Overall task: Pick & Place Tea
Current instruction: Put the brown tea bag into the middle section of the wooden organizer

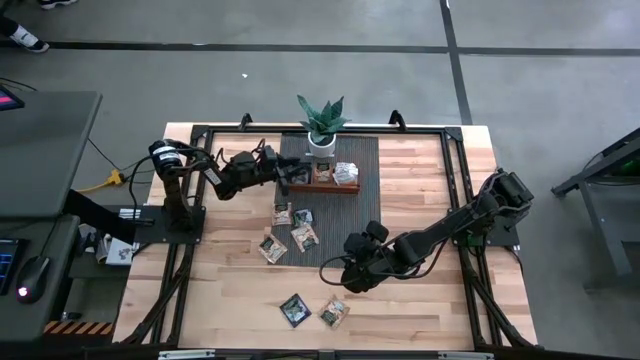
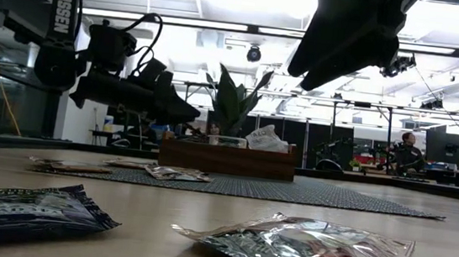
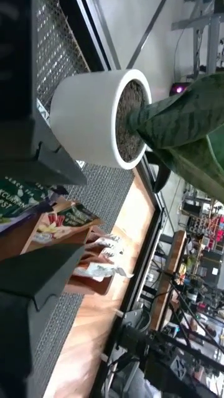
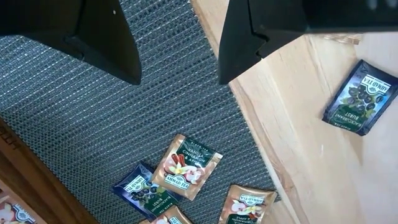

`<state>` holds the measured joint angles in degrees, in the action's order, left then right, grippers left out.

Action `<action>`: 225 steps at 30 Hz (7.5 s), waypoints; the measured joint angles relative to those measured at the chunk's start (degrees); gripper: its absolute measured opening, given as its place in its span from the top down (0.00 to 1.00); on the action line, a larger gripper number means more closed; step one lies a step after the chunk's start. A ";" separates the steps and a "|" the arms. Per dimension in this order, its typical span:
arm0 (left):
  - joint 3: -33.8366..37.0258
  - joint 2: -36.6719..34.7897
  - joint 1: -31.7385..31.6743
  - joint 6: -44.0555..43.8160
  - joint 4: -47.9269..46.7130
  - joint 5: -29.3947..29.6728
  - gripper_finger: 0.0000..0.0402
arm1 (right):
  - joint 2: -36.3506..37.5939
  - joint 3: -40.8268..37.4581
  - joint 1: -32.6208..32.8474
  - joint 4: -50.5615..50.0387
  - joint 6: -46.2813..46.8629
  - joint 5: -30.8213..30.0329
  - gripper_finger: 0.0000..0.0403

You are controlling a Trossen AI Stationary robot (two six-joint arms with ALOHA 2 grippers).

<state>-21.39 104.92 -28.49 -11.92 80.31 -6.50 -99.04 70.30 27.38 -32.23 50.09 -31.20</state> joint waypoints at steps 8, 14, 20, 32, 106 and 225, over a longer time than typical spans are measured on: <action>0.02 -0.01 0.00 0.02 0.55 -2.13 0.58 | 0.00 0.00 -0.02 0.13 0.00 0.73 0.48; 0.09 -0.40 0.02 -0.02 0.98 -2.50 0.62 | 0.00 0.00 0.00 0.22 0.00 1.35 0.48; 1.62 -2.94 0.36 -0.40 1.03 -7.45 0.88 | 0.00 0.00 0.00 0.53 -0.25 1.13 0.48; 11.85 -4.85 8.97 1.26 6.91 -1.21 0.99 | 0.00 0.02 -0.11 1.86 -2.58 0.02 0.48; 20.77 -16.81 61.92 -12.81 -13.18 49.75 1.00 | -15.93 0.02 -4.61 45.15 -22.21 -2.89 0.81; -6.03 -36.17 38.88 -36.31 -94.72 -2.01 0.59 | -40.76 30.10 -11.45 22.99 -20.51 9.27 1.00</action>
<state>-27.42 68.75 10.39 -48.23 -14.40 -8.51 -139.81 100.40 15.92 -9.23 29.57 -21.93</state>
